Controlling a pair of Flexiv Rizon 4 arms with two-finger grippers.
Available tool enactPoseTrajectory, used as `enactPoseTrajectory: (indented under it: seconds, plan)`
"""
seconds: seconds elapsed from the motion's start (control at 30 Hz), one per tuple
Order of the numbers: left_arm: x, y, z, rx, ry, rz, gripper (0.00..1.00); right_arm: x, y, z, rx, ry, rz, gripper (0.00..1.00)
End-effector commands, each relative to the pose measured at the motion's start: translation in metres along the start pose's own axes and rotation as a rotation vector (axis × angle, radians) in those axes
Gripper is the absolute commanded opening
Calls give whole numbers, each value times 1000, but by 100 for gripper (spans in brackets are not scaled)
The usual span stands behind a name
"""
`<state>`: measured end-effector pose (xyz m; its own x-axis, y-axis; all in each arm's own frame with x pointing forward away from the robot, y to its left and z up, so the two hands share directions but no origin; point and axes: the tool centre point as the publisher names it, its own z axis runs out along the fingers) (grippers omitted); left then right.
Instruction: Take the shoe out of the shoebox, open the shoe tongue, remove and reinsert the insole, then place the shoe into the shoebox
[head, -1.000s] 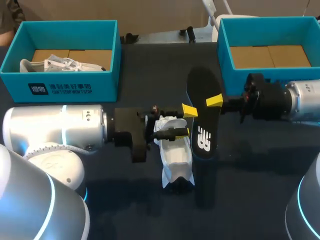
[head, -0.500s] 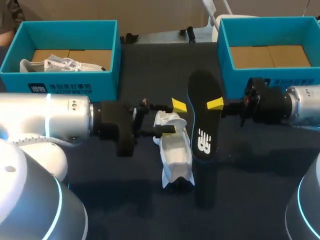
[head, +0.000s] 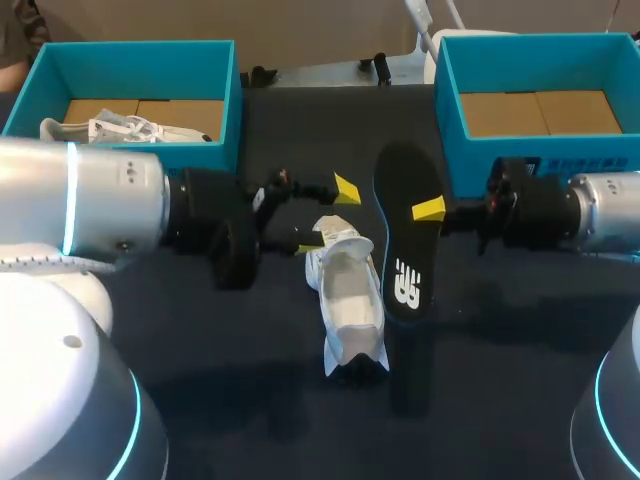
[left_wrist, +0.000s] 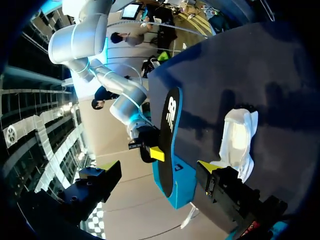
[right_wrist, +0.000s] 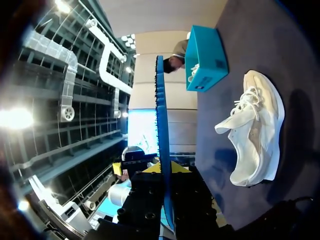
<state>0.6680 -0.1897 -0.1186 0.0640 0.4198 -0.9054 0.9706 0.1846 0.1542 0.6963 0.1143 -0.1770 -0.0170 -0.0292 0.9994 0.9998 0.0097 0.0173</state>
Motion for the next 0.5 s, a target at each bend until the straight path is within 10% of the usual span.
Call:
enactPoseTrajectory:
  seconds: [0.03, 0.5]
  plan:
    - [-8, 2, -2, 3, 120, -8, 100, -4, 0, 1, -1, 6, 0, 0]
    - [-10, 3, -4, 9, 123, -36, 100, -7, 1, 1, -5, 7, 8, 0]
